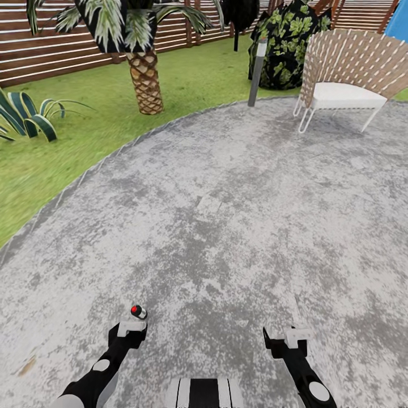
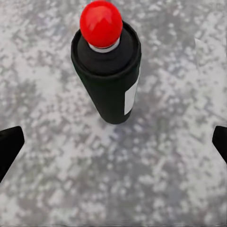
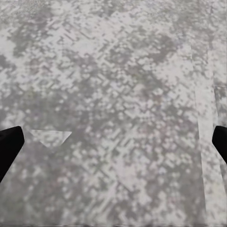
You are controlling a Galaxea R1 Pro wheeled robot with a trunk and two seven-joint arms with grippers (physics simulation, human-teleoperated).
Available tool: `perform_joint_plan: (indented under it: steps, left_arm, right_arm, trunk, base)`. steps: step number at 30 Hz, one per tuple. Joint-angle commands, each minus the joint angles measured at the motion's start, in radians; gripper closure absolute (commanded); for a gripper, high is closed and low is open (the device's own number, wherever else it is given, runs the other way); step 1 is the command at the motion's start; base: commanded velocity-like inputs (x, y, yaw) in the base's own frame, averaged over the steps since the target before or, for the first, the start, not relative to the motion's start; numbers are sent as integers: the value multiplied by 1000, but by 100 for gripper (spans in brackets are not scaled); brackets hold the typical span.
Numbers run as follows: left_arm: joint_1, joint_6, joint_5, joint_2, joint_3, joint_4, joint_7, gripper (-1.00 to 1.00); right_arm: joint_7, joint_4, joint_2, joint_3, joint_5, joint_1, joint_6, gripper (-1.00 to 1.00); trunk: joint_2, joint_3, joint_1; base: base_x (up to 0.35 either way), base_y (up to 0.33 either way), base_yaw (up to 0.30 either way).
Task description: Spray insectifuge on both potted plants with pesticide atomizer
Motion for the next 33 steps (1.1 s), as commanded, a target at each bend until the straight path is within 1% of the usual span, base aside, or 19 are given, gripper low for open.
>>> perform_joint_plan:
  steps: [1, 10, 22, 33]
  left_arm:
    - [0, -4, -5, 0, 1, 1, -1, -100]
    - [0, -5, -5, 0, 1, 1, -1, -100]
    - [0, -5, -5, -1, 1, 1, -1, -100]
    - [0, -6, -6, -1, 1, 1, -1, -100]
  right_arm:
    - [0, 0, 0, 0, 4, 0, -3, -100]
    - [0, 0, 0, 0, 5, 0, -3, -100]
    - [0, 0, 0, 0, 6, 0, -3, -100]
    - [0, 0, 0, 0, 6, 0, -3, -100]
  trunk:
    - [0, -2, 0]
    - [0, -13, 0]
    - [0, -14, 0]
    - [0, -14, 0]
  base:
    - [0, 0, 0]
    - [0, 0, 0]
    - [87, 62, 0]
    - [79, -42, 0]
